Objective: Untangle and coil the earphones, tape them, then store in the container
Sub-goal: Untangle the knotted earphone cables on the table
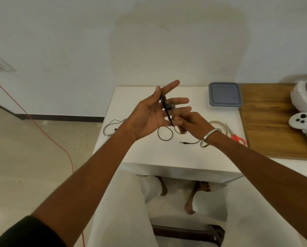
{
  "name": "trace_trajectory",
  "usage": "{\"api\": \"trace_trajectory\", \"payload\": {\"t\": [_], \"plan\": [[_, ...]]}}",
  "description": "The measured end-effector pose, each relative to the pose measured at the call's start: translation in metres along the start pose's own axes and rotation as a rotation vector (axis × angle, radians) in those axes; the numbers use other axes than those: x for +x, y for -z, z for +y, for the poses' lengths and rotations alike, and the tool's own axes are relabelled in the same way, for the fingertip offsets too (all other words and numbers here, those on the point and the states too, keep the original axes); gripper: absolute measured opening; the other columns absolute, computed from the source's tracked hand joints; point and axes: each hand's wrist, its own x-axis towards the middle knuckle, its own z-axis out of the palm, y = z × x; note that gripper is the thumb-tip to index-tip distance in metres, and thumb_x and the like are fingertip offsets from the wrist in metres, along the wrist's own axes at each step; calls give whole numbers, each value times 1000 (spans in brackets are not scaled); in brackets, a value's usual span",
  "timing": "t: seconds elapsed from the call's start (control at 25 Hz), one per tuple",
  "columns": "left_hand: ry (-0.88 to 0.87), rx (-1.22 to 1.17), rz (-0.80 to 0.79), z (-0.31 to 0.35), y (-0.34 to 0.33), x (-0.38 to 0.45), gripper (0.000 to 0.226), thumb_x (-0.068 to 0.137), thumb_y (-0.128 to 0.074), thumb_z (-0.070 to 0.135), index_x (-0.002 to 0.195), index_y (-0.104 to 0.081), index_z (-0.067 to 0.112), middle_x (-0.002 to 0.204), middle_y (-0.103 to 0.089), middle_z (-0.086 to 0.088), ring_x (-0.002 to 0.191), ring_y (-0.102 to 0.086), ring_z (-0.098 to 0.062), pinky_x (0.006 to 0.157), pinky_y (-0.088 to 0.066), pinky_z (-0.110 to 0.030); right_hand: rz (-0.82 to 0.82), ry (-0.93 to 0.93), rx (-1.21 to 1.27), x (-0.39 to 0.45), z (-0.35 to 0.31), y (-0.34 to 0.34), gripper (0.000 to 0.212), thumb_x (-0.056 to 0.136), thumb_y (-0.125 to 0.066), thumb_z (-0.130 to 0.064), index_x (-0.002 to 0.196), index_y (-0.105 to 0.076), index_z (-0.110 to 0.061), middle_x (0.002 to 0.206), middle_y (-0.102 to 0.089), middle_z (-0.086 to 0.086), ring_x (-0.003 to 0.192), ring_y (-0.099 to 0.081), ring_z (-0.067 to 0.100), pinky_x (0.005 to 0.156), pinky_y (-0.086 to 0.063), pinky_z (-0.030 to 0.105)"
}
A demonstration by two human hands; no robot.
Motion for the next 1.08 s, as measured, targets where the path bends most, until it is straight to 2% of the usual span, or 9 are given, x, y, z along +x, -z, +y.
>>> {"api": "trace_trajectory", "payload": {"t": [0.16, 0.28, 0.48, 0.56, 0.64, 0.72, 0.84, 0.96, 1.08], "plan": [[-79, 285, 130, 0, 10, 7, 44, 104, -22, 47, 142, -43, 36, 132, -61, -9, 123, -58, -29, 108, -34, -63, -183, 18, 69, -6, -1, -12, 21, 97, -50, -22, 94, -67, -9, 61, -61, 5, 58, -60, 16, 64, -54, 25], [-62, 553, 171, -7, 22, 8, 42, 104, -24, 46, 139, -45, 41, 127, -65, 2, 119, -61, -16, 107, -35, -52, -210, 0, 94, -5, -4, -8, 21, 96, -51, -19, 89, -66, -5, 62, -62, 12, 58, -61, 20, 64, -54, 29], [10, 872, 155, -19, 33, 0, 38, 104, -37, 39, 137, -52, 34, 123, -65, 6, 113, -60, -7, 92, -39, -18, -210, -19, 186, -6, -7, 5, 22, 95, -54, -17, 88, -64, 1, 59, -55, 15, 53, -55, 23, 58, -50, 31], [61, 940, 108, -25, 38, -3, 34, 100, -45, 42, 131, -57, 37, 121, -65, 4, 114, -59, -9, 98, -42, -22, -174, -12, 202, -4, -8, 10, 22, 94, -54, -17, 89, -64, 2, 56, -50, 9, 50, -49, 20, 54, -47, 30], [122, 1046, 72, -32, 42, -3, 27, 93, -50, 54, 117, -61, 48, 115, -66, -2, 111, -61, -18, 102, -46, -41, -140, -9, 212, -2, -9, 14, 20, 95, -54, -16, 90, -65, 1, 55, -46, 4, 47, -43, 15, 51, -42, 27], [169, 1123, -2, -38, 42, -4, 31, 91, -50, 58, 115, -64, 44, 110, -67, 1, 105, -62, -20, 101, -47, -46, -119, -17, 226, 0, -9, 19, 21, 95, -53, -17, 89, -67, -2, 55, -43, 0, 47, -38, 12, 49, -36, 23], [212, 1041, -112, -40, 35, -7, 31, 101, -44, 42, 114, -69, 29, 110, -70, 4, 96, -63, -8, 98, -48, -33, -86, -25, 185, 3, -9, 21, 27, 96, -51, -24, 87, -67, -5, 52, -41, -8, 48, -34, 9, 48, -33, 20], [253, 871, -167, -32, 21, -9, 37, 105, -36, 29, 111, -69, 13, 112, -71, -3, 92, -62, -7, 84, -45, -15, -44, -30, 166, 5, -5, 19, 26, 96, -51, -26, 84, -65, -8, 51, -43, -13, 46, -35, 6, 49, -34, 18], [272, 666, -239, -29, 15, -7, 39, 105, -33, 30, 109, -66, 9, 122, -65, -19, 116, -59, -32, 103, -45, -36, -24, -37, 210, 4, -3, 15, 25, 96, -51, -27, 80, -62, -11, 52, -43, -13, 46, -36, 5, 48, -34, 18]]}}
